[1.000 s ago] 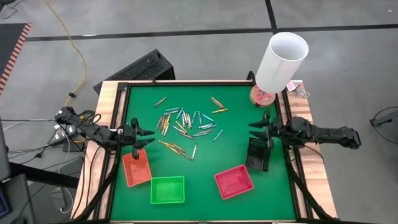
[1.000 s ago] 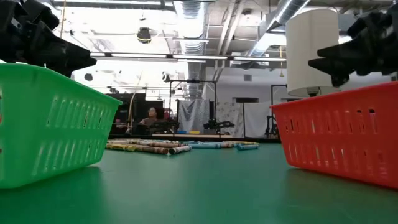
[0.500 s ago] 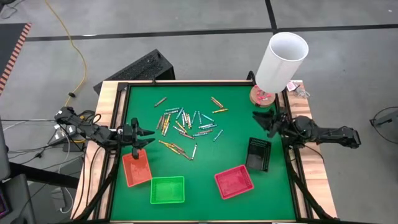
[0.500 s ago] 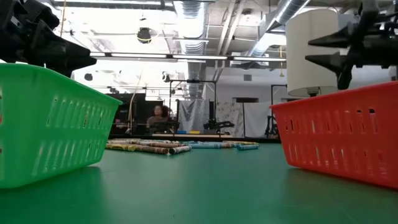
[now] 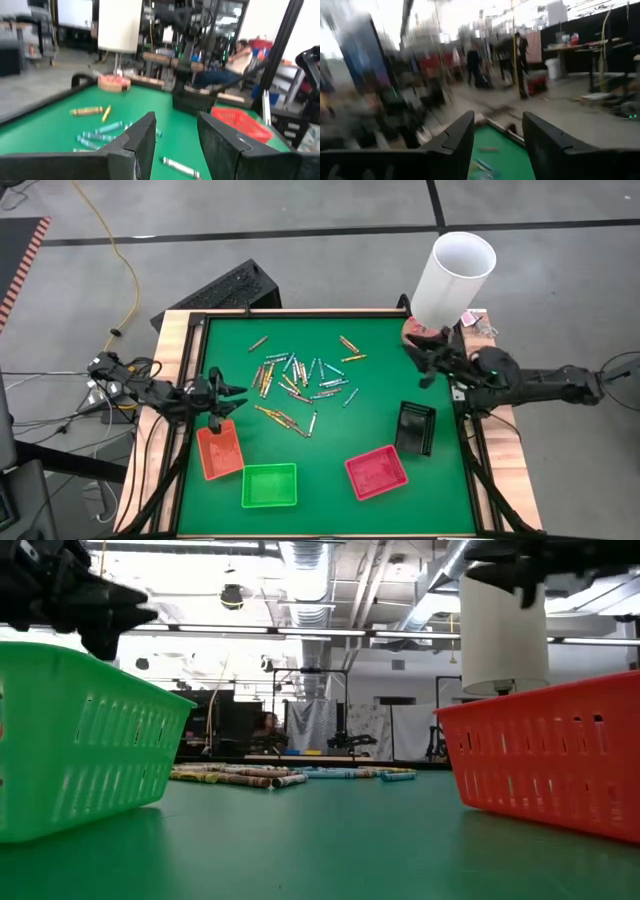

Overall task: Sort crayons
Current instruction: Put the yellow crayon into the green bin

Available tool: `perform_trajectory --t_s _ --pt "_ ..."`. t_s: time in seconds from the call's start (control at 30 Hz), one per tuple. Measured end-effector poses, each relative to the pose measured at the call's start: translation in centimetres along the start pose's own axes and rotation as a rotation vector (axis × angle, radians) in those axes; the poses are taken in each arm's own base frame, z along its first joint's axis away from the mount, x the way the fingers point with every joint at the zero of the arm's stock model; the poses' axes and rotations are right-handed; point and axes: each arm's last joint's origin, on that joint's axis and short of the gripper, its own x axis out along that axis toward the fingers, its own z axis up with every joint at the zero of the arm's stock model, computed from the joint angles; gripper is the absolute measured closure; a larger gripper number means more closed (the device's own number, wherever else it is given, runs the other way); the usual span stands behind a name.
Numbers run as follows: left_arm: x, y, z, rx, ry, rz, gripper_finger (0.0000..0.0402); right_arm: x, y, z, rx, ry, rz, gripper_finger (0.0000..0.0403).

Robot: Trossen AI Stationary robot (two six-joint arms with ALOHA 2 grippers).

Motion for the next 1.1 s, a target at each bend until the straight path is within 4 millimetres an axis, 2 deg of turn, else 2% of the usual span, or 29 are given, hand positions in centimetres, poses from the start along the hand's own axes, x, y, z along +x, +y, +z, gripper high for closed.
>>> perform_trajectory --t_s 0.17,0.3,0.4,0.57,0.7,0.8,0.93,1.1 --pt "0.0 0.2 1.6 -0.043 -0.073 0.093 0.0267 4.9 2.0 0.6 -0.233 0.263 -0.035 0.0226" --pt "-0.1 0.4 2.7 -0.076 -0.093 0.150 0.0267 8.7 2.8 -0.1 -0.352 0.475 -0.062 0.0226" --pt "-0.1 0.4 3.2 -0.081 -0.088 0.151 0.0267 11.1 2.9 -0.8 -0.458 0.598 -0.067 0.0226" --pt "-0.1 0.4 3.0 -0.100 -0.055 0.170 0.0267 14.8 2.1 -2.5 -0.522 0.769 0.031 0.0226" --pt "-0.1 0.4 2.5 -0.105 -0.022 0.172 0.0267 16.9 0.3 -3.1 -0.498 0.840 0.093 0.0226" --pt "-0.1 0.4 2.3 -0.103 -0.005 0.175 0.0267 17.9 -1.3 -4.5 -0.479 0.914 0.099 0.0226" --pt "-0.1 0.4 2.2 -0.088 0.009 0.177 0.0267 18.6 -2.8 -6.1 -0.473 0.984 0.083 0.0226" --pt "-0.1 0.5 2.1 -0.077 0.018 0.180 0.0267 19.2 -3.7 -8.9 -0.483 1.099 0.090 0.0226"
